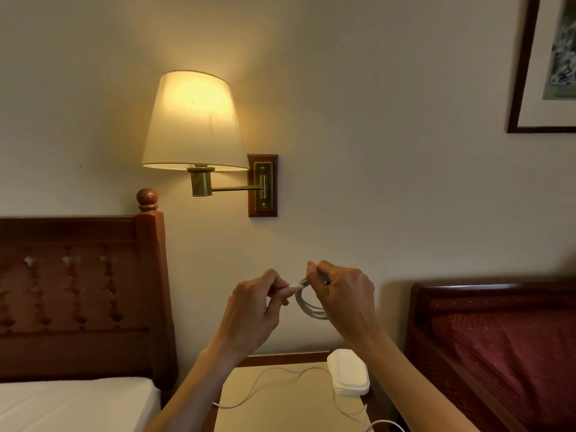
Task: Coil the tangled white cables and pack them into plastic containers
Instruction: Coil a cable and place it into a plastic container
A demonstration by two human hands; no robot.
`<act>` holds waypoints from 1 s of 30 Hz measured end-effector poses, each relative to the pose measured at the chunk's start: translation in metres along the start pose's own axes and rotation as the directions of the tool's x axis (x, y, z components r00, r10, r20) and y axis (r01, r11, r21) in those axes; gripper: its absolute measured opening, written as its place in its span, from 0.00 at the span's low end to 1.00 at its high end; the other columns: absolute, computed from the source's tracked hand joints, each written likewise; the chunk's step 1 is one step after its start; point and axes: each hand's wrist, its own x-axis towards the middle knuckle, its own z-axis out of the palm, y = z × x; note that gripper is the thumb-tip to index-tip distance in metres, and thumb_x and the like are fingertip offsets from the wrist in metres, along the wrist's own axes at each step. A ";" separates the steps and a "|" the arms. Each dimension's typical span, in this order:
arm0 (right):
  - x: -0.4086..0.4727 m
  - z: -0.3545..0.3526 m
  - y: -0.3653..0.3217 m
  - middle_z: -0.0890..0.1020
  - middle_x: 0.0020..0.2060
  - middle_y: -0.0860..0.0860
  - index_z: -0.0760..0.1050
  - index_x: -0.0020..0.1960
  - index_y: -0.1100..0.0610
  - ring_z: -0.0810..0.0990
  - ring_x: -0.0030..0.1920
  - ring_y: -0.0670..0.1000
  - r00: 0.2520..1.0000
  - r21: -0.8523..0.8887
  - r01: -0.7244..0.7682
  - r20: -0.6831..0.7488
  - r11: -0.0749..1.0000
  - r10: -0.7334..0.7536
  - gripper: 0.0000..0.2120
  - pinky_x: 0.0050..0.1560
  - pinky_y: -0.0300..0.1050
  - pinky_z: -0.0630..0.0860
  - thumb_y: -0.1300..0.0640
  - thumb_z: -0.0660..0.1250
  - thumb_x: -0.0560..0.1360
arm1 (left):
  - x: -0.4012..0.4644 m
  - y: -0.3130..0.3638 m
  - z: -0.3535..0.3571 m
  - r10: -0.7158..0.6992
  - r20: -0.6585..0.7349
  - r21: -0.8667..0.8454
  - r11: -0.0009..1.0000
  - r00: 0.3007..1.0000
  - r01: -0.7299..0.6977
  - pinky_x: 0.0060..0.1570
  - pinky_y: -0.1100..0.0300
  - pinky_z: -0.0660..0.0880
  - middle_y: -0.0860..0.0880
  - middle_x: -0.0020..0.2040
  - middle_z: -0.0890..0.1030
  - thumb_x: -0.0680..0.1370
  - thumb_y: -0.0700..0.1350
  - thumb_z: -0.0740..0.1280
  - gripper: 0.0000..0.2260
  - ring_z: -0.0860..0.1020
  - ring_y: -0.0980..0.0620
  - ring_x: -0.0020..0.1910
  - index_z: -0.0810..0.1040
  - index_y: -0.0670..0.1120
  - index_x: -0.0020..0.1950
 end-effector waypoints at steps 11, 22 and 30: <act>0.011 -0.003 -0.010 0.72 0.26 0.51 0.73 0.36 0.60 0.70 0.27 0.46 0.726 0.395 -0.669 0.528 0.629 0.440 0.23 0.30 0.36 0.71 0.51 0.52 0.84 | -0.016 -0.010 0.001 -0.301 0.104 -0.374 0.871 0.948 0.318 0.34 0.54 0.82 0.50 0.47 0.83 0.77 0.45 0.67 0.06 0.82 0.50 0.50 0.76 0.42 0.47; -0.050 0.006 -0.004 0.79 0.36 0.52 0.80 0.54 0.63 0.77 0.36 0.48 0.433 0.433 -0.901 0.900 -0.013 0.046 0.17 0.46 0.44 0.75 0.56 0.55 0.83 | -0.077 -0.041 0.013 -0.603 0.445 -0.704 0.221 0.662 0.674 0.47 0.46 0.77 0.39 0.54 0.83 0.78 0.46 0.66 0.11 0.81 0.40 0.49 0.73 0.40 0.55; -0.165 0.064 -0.049 0.82 0.34 0.53 0.82 0.44 0.60 0.78 0.33 0.44 0.479 0.354 -0.845 0.835 0.401 0.272 0.13 0.35 0.35 0.74 0.57 0.62 0.81 | -0.202 -0.094 0.011 -0.857 0.255 -0.231 0.396 0.448 0.889 0.44 0.54 0.81 0.48 0.48 0.83 0.76 0.47 0.71 0.06 0.82 0.50 0.48 0.81 0.47 0.52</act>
